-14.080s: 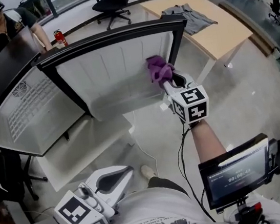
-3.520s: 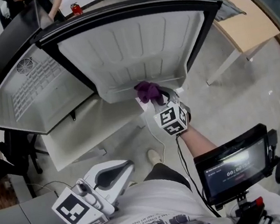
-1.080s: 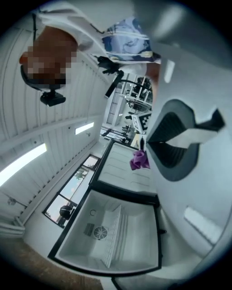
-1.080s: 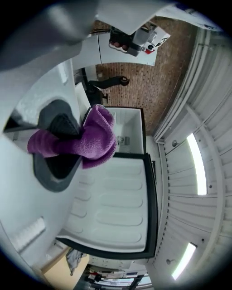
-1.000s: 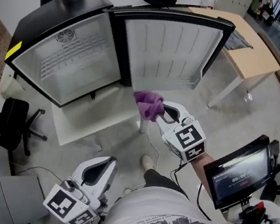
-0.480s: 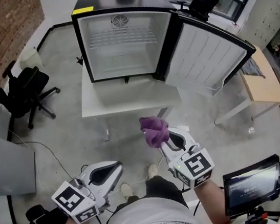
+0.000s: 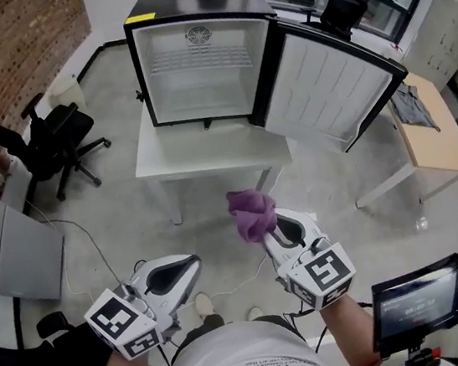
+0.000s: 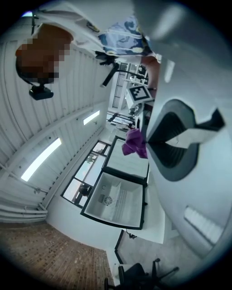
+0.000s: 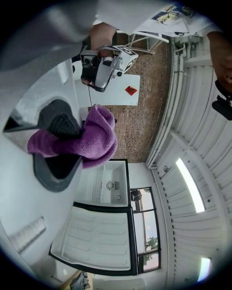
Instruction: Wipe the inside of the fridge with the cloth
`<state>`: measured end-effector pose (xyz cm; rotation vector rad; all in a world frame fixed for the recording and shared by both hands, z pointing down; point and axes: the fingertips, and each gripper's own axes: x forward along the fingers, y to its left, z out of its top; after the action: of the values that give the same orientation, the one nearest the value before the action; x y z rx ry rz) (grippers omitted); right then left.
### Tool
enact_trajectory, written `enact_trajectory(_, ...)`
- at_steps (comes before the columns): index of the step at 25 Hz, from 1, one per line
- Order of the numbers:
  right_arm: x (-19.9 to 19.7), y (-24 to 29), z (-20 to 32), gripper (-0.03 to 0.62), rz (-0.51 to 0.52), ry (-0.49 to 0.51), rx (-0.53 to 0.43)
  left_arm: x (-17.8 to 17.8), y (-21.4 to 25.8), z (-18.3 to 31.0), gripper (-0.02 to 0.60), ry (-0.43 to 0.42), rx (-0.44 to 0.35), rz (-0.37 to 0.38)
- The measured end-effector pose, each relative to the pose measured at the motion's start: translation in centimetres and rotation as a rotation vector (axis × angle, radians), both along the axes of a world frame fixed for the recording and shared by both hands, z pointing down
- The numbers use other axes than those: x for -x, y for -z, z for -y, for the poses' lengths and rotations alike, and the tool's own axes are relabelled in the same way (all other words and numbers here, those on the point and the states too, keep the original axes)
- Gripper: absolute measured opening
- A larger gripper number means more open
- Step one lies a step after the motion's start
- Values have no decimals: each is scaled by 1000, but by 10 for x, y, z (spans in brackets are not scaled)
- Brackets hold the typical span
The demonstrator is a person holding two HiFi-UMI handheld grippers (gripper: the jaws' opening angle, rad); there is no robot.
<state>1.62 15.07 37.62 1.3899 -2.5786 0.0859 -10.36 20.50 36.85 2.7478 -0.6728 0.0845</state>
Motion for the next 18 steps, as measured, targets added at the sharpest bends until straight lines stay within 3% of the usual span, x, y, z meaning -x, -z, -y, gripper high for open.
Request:
enact_trajectory(10, -59, -3, -60, 74, 58, 29, 17, -74, 2, -65, 8, 42, 29, 52)
enact_trajectory(18, -47, 3, -88, 75, 43, 61, -35, -69, -2, -85, 8, 2, 26, 71)
